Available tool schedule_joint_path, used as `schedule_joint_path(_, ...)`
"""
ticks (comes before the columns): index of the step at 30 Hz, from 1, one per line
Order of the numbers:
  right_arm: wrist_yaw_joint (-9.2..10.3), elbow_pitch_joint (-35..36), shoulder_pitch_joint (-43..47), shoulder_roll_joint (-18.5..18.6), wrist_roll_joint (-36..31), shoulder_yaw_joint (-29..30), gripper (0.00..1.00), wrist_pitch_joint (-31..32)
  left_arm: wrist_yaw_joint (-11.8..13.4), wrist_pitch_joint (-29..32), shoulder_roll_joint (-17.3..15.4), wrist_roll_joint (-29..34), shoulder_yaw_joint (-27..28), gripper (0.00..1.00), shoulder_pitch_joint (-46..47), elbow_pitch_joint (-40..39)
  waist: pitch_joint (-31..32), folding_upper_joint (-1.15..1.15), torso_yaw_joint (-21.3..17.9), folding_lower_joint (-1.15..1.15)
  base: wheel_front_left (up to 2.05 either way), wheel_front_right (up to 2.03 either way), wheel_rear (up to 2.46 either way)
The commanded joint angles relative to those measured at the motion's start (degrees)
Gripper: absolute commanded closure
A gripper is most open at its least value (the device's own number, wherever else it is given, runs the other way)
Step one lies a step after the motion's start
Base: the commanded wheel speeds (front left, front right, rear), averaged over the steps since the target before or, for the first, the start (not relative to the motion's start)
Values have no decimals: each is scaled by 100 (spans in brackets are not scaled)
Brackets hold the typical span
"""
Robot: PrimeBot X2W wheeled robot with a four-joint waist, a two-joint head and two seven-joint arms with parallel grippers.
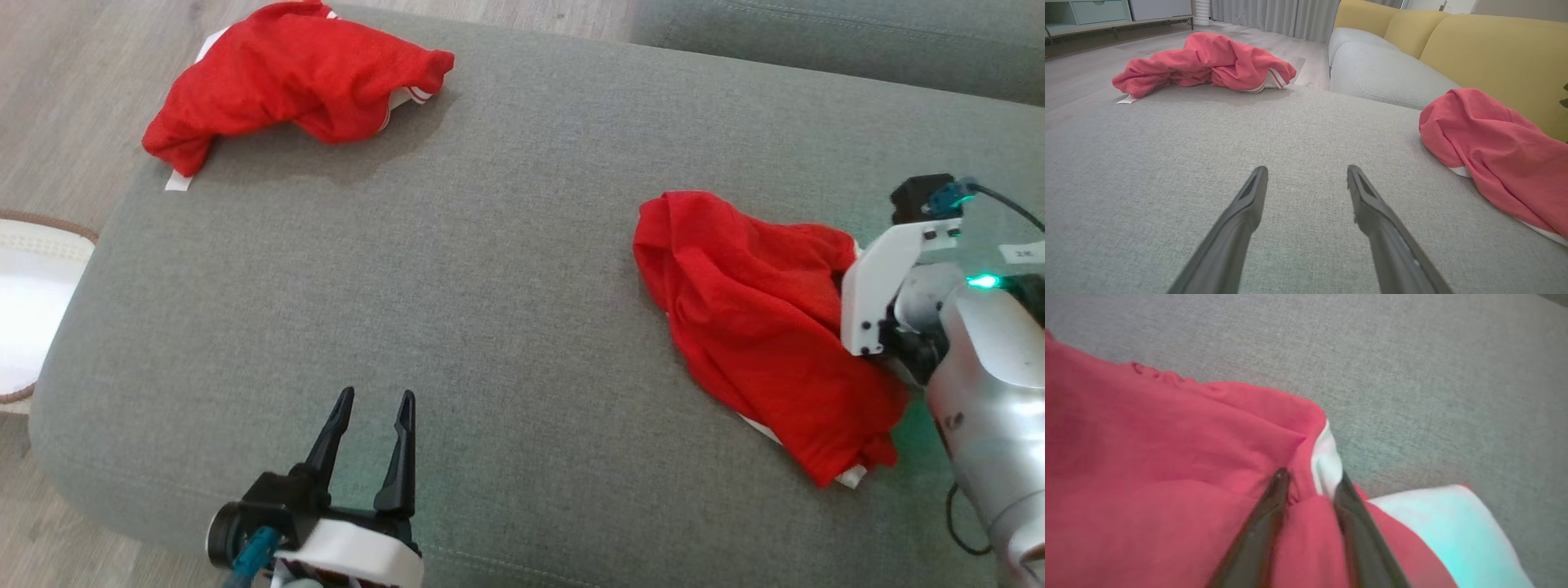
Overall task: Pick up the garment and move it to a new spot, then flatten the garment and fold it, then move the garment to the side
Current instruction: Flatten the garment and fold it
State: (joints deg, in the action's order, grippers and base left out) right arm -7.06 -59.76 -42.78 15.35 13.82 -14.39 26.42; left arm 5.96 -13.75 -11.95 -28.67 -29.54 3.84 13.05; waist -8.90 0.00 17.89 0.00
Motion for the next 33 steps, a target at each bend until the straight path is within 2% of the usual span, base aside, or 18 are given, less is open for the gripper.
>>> schedule_joint_path(1,-43,193,-81,7,249,-281,100,-11,-11,-71,-28,56,173,0,274,-116,8,0,-28,0,0,0,0)
schedule_joint_path(5,-43,350,-101,95,448,-519,100,-288,-5,-74,-35,61,167,0,281,-95,40,0,-69,0,0,0,0)
schedule_joint_path(13,-43,609,-531,167,510,-736,100,-1431,38,-64,-119,56,164,0,187,-56,403,0,-265,0,0,0,0)
schedule_joint_path(19,-43,866,-840,42,420,-931,100,-2040,81,8,-215,21,155,0,31,-110,791,0,-438,0,0,0,0)
schedule_joint_path(23,-43,1109,-831,-144,401,-1203,100,-2164,126,57,-273,5,149,0,-77,-201,944,0,-546,0,0,0,0)
schedule_joint_path(28,-43,1637,-153,-437,419,-1631,100,-2342,212,100,-318,-15,148,0,-201,-324,1062,0,-658,0,0,0,0)
schedule_joint_path(33,-43,2083,894,-833,420,-1921,100,-2487,268,109,-366,-51,169,0,-314,-408,1109,0,-750,0,0,0,0)
